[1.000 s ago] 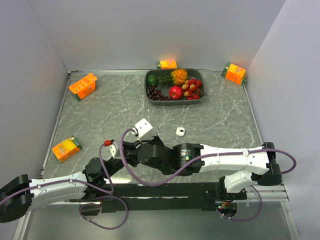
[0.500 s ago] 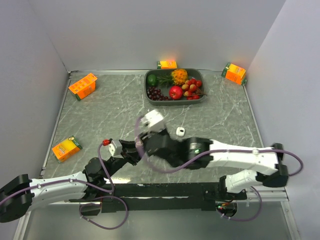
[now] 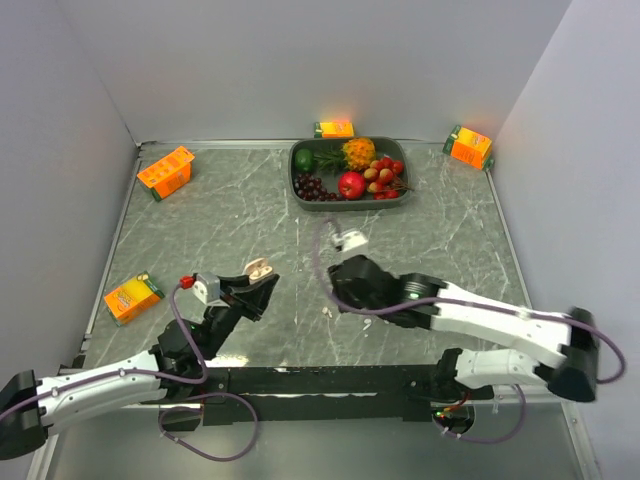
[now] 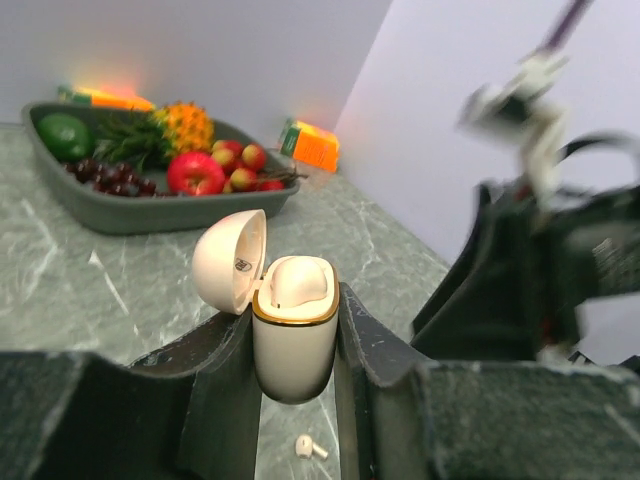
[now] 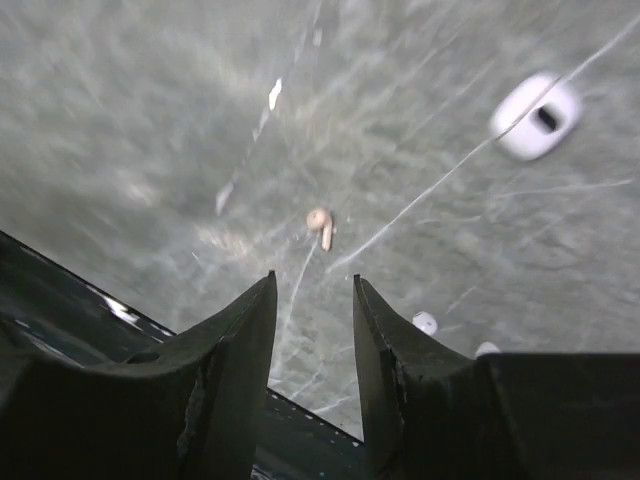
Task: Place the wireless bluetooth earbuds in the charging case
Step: Pick up the earbud from the center of the board.
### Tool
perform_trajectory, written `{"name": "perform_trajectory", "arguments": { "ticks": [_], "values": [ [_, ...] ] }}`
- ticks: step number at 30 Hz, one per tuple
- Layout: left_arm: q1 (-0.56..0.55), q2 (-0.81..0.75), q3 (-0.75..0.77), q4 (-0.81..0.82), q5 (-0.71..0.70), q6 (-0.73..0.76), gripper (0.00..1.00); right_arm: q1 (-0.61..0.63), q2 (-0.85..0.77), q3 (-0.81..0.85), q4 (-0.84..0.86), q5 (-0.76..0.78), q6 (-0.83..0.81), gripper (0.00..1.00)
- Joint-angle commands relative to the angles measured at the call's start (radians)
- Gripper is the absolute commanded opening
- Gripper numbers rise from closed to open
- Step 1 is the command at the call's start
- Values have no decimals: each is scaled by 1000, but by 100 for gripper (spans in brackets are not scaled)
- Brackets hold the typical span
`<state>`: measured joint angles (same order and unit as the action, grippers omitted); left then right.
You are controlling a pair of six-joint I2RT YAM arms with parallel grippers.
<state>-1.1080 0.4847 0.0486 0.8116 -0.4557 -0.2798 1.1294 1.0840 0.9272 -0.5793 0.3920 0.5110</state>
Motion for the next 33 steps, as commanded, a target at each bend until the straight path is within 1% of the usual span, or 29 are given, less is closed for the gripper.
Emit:
{"name": "perform_trajectory", "arguments": {
  "ticks": [1,2,3,7,10,20,27,33],
  "values": [
    [-3,-69,-13,-167,-78,-93,1,-40,203,59,19,-197,-68,44],
    [-4,-92,-13,-195,-66,-96,1,-48,282,76,16,-217,-86,45],
    [-4,-103,-13,-207,-54,-91,1,-63,309,79,18,-240,-91,47],
    [-4,-143,-7,-258,-23,-84,1,-98,378,67,75,-329,-95,53],
    [-4,-166,-12,-267,-21,-75,1,-106,436,90,70,-332,-95,56],
    [-4,-179,-15,-275,-18,-75,1,-148,568,134,102,-335,-97,53],
    [-4,-187,-16,-278,-21,-70,1,-172,610,139,104,-318,-117,51],
    [-4,-175,-13,-269,-18,-67,1,-175,628,139,111,-335,-123,49]
  ]
}}
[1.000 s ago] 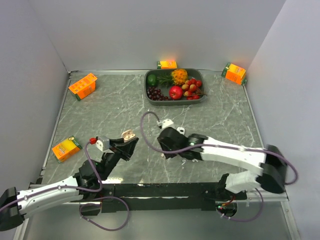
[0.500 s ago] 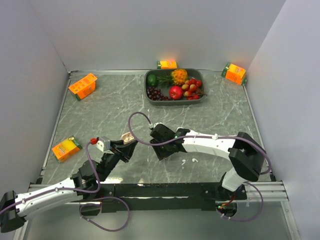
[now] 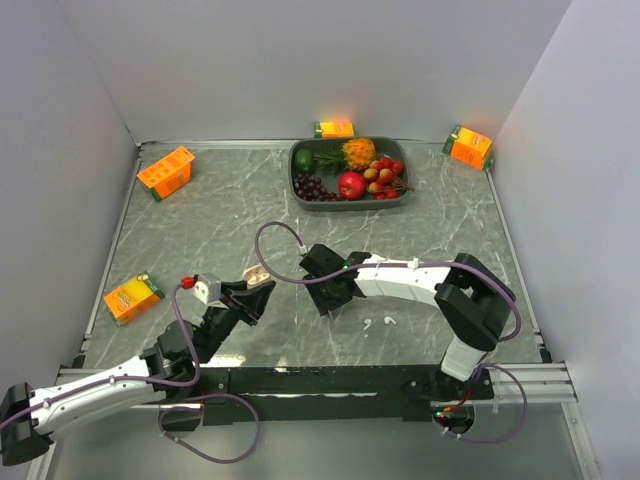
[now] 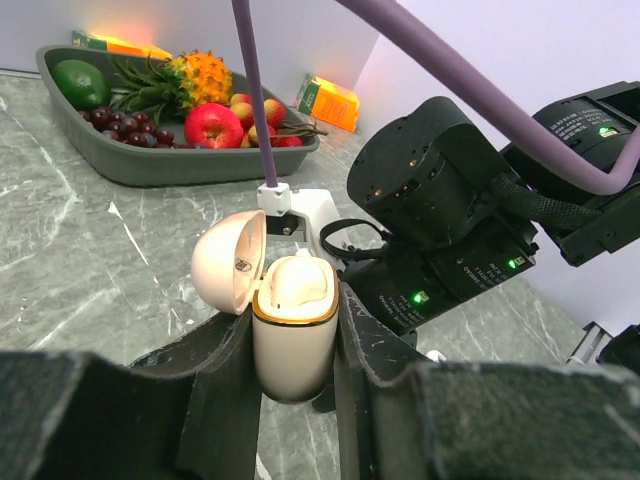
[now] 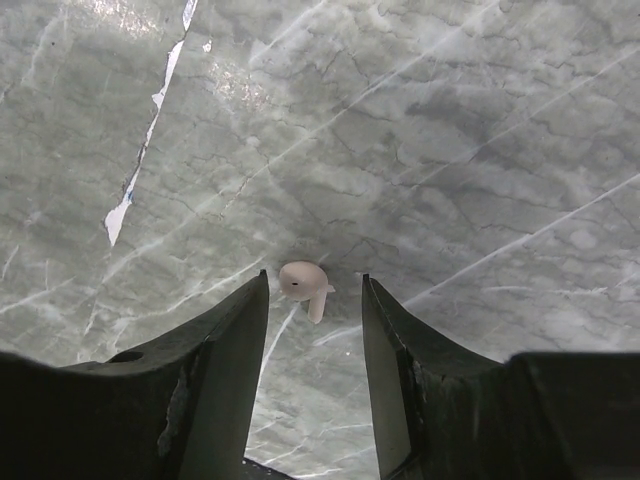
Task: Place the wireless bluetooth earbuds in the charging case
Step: Pick up the earbud from the center of the board.
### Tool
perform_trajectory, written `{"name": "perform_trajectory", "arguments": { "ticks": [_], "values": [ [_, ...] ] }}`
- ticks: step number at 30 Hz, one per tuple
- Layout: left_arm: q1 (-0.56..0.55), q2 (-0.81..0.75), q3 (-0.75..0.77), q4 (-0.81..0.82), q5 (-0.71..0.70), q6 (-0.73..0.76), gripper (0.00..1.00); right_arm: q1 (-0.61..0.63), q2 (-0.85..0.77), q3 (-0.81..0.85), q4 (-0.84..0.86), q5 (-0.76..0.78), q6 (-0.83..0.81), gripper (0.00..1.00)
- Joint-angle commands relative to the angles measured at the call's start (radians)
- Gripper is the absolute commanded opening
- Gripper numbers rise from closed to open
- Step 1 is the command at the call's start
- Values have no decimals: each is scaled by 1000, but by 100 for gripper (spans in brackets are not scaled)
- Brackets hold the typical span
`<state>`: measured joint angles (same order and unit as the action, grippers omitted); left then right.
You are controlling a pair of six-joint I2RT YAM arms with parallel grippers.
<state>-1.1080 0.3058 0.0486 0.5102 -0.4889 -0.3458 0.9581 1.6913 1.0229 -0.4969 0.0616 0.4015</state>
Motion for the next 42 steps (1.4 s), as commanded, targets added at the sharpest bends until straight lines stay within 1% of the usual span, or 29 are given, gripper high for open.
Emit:
{"name": "perform_trajectory", "arguments": {
  "ticks": [1,5,6,9,14,17,18,19,20,22,23,30,33,35,36,37,38,39,40,41,42],
  "values": [
    [-6,9,-15,36,16,-1,1,-5,22,40,35,-8,-13,49],
    [-6,16,-13,44,19,2,1,-4,27,31,40,-17,-12,45],
    [-4,19,-13,47,21,1,1,-4,30,28,40,-22,-12,42],
    [-4,27,-13,51,24,1,1,-2,41,25,40,-26,-10,38],
    [-4,35,-10,60,26,8,1,-4,51,16,43,-29,-3,36],
    [-4,41,-6,63,26,13,1,-4,41,3,43,-19,5,30],
    [-4,45,-6,65,27,14,1,-4,28,0,44,-14,8,23],
    [-4,49,-4,68,29,18,1,-4,21,-4,41,-3,13,20],
    [-6,49,-3,70,27,18,1,-5,10,-4,40,1,19,13],
    [-4,55,-1,76,29,21,1,-4,-34,-4,32,26,26,7],
    [-4,58,0,79,29,22,1,-5,-56,-4,29,41,39,0],
    [-4,69,8,116,26,28,1,-4,-361,20,32,202,73,0],
    [-6,90,2,166,26,36,1,13,-504,3,104,259,53,0],
    [-4,122,-4,207,36,42,1,30,-603,-30,199,296,34,0],
    [-4,136,-7,258,42,51,1,40,-631,-43,228,314,31,0],
    [-4,151,-13,292,49,56,1,74,-656,-56,301,337,16,0],
    [-4,188,-16,327,56,60,1,94,-695,-85,340,357,-1,0],
    [-4,208,-22,417,85,82,1,123,-712,-102,377,418,-15,0],
    [-4,228,-35,462,105,93,1,183,-728,-121,430,444,-54,0],
    [-4,274,-38,502,122,102,1,214,-749,-157,531,464,-79,0],
    [-3,298,-39,578,160,122,1,235,-754,-170,570,493,-99,0]
  ]
}}
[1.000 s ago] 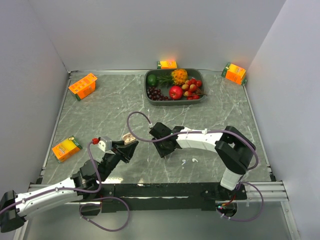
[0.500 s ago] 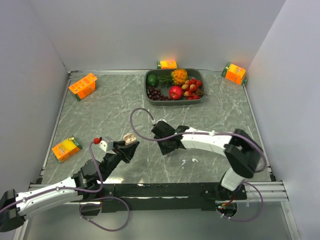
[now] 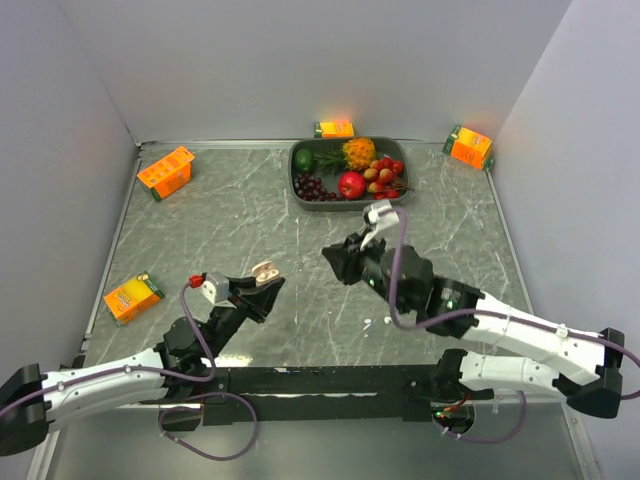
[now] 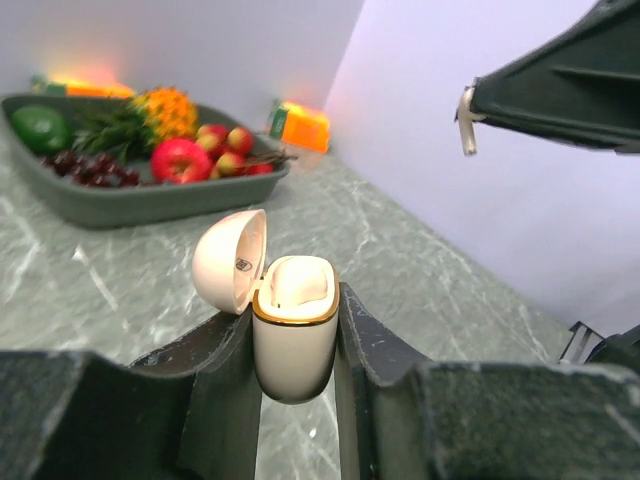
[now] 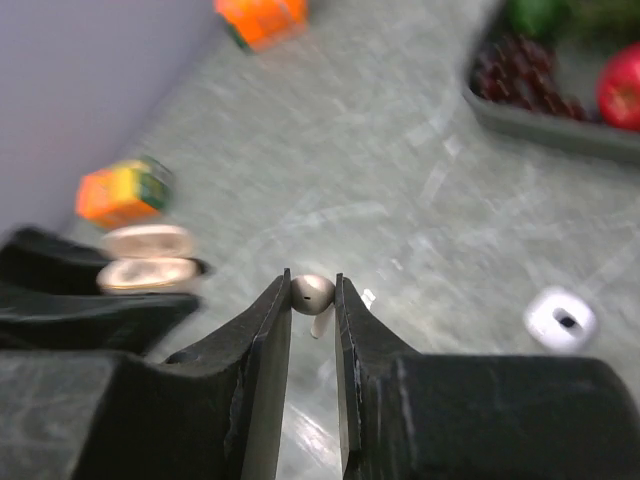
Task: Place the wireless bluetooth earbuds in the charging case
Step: Pick up the earbud from the center of the board, then place the earbud in the charging case.
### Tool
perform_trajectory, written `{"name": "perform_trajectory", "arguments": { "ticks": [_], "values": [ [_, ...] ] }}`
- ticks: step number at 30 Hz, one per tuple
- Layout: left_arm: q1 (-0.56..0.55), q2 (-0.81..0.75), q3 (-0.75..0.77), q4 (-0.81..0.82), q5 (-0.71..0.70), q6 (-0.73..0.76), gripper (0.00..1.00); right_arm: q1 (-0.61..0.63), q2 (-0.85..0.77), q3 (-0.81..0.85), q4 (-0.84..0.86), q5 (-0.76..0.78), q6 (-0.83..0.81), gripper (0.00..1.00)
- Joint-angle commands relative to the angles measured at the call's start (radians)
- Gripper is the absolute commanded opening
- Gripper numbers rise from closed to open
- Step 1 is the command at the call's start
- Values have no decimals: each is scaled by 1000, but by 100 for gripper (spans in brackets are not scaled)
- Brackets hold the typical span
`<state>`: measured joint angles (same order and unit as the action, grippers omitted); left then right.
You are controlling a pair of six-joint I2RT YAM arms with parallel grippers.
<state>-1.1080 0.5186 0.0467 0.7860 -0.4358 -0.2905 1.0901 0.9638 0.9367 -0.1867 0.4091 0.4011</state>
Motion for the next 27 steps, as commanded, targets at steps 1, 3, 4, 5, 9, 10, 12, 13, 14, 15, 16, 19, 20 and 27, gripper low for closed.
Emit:
{"name": "perform_trajectory", "arguments": {
  "ticks": [1,3,4,5,9,10,12,13,14,15,16,19,20,27],
  "values": [
    [-4,109,-33,326,127,76,1,120,-28,-88,280,149,-99,0],
    [-4,175,-24,381,175,112,1,140,-27,-101,318,129,-87,0],
    [-3,214,-24,450,218,122,1,149,-25,-108,337,122,-84,0],
    [-3,231,-22,478,239,131,1,166,-23,-121,358,123,-90,0],
    [-4,290,2,527,292,157,1,206,-31,-154,464,134,-125,0],
    [-4,297,5,533,301,159,1,211,-28,-154,473,140,-142,0],
    [-3,317,4,562,316,154,1,232,-20,-165,501,158,-168,0],
    [-3,323,5,568,318,152,1,241,-17,-170,532,166,-191,0],
    [-4,333,5,572,322,151,1,248,-14,-185,555,180,-202,0],
    [-3,336,5,578,322,146,1,257,-16,-194,578,184,-214,0],
    [-3,343,7,582,322,142,1,270,-10,-200,616,191,-237,0],
    [-3,354,5,599,316,131,1,297,13,-208,650,215,-271,0],
    [-4,354,7,598,318,129,1,301,19,-207,662,221,-278,0],
    [-4,357,19,587,324,126,1,317,53,-205,690,215,-300,0]
  ]
}}
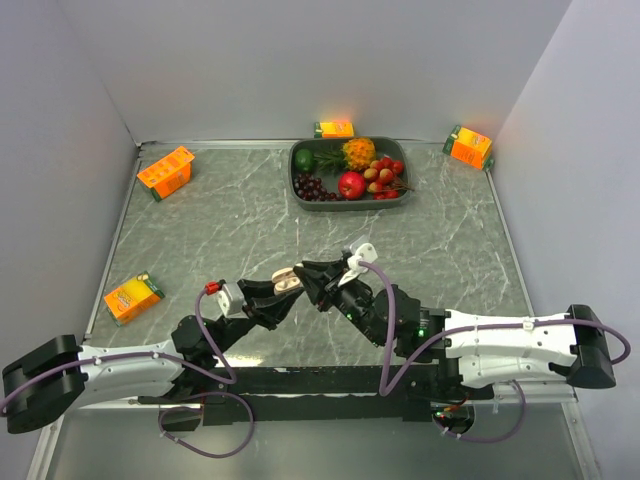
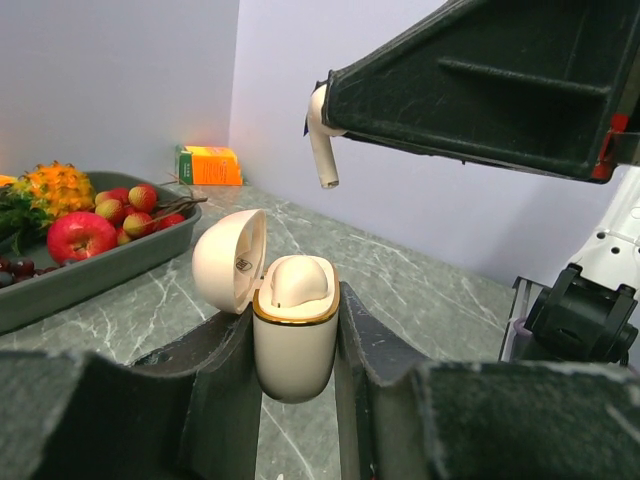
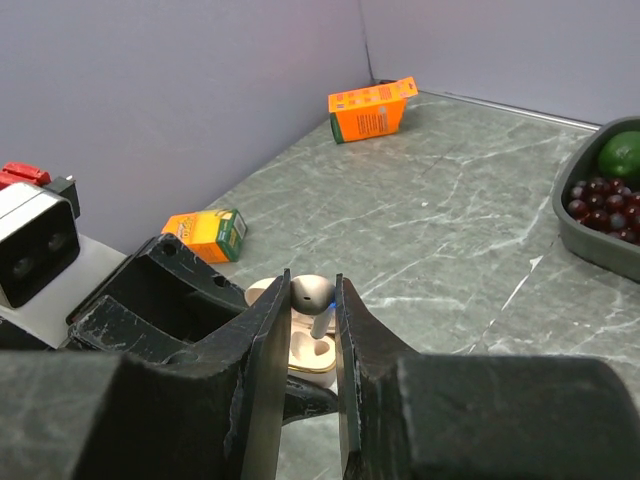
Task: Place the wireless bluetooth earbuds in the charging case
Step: Place the earbud in the charging case.
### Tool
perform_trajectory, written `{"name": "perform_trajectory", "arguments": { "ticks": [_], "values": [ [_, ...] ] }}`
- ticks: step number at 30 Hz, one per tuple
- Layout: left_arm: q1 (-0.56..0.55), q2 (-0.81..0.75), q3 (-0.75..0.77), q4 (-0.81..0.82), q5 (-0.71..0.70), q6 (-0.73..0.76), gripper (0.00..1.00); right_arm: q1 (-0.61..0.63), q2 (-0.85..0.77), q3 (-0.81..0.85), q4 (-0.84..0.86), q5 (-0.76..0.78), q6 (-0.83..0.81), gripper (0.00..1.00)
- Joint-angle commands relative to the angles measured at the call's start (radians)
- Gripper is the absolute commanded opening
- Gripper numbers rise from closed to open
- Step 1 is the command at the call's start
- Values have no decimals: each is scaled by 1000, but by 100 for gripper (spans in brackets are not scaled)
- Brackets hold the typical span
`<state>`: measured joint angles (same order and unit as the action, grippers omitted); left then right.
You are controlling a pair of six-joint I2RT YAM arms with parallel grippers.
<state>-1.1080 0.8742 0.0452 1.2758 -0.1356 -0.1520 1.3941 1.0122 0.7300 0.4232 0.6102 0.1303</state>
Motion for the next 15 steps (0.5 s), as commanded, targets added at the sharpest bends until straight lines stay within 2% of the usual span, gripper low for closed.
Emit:
{"name": "perform_trajectory", "arguments": {
  "ticks": [1,15],
  "values": [
    [-4,0,21,97,24,-12,1,13,11,2,78,10,-28,0],
    [-4,-18,30,77,18,-14,1,14,48,-3,35,-23,14,0]
  ]
}}
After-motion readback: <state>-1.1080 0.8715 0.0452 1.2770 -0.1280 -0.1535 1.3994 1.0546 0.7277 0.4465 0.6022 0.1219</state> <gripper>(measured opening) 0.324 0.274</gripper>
